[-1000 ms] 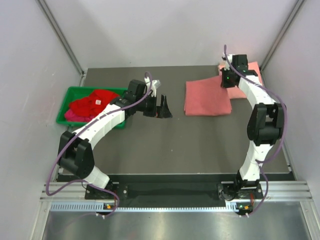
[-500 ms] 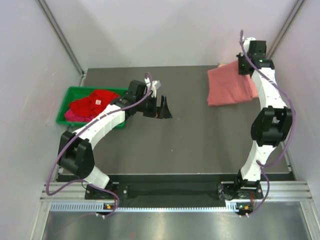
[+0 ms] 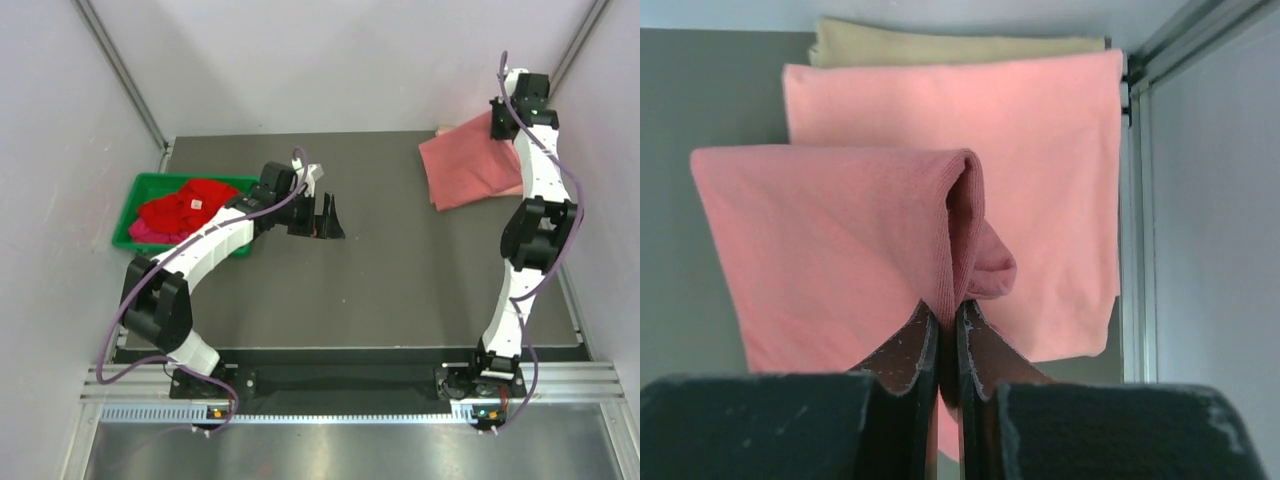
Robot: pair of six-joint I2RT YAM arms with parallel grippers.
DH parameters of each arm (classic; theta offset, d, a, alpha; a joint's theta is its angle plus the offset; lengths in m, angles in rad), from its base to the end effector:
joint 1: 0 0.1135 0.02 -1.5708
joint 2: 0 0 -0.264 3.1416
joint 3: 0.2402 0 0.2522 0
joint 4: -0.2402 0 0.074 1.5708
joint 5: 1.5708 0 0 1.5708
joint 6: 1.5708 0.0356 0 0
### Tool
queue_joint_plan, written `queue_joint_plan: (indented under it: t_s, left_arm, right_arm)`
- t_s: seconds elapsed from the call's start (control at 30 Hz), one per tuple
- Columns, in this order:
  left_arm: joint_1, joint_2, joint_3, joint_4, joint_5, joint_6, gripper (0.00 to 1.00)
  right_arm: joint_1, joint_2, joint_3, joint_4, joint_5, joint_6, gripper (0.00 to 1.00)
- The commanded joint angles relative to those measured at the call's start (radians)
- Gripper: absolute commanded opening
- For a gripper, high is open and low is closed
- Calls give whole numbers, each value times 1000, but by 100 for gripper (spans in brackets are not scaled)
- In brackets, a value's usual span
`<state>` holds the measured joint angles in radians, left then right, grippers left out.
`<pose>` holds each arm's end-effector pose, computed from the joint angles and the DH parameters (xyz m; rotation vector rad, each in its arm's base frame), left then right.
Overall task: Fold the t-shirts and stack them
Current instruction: Neatly place the folded tshirt to the corner
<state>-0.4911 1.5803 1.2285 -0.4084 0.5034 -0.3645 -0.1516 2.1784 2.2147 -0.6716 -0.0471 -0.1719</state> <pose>0.3000 -0.1799 0.2769 0.4196 2.3984 -0.9971 0.4960 -0.0741 0.3341 -0.0487 2.2077 -0.1283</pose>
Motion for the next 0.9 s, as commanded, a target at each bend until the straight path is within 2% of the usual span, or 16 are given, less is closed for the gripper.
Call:
queue_joint_plan:
  t_s: [0.0, 0.23, 0.5, 0.87]
  left_arm:
    - [-3, 1, 2, 34, -2, 7, 99]
    - [-3, 17, 9, 33, 4, 10, 99]
    - [-3, 30, 16, 26, 20, 7, 99]
    - [-3, 30, 19, 25, 23, 9, 99]
  right_arm:
    - [-52, 20, 50, 59, -22, 32, 0]
    - [-132, 103, 22, 190, -54, 135, 0]
    - [-175, 89, -162, 372, -108, 242, 0]
    - [-207, 113, -225, 443, -122, 321, 0]
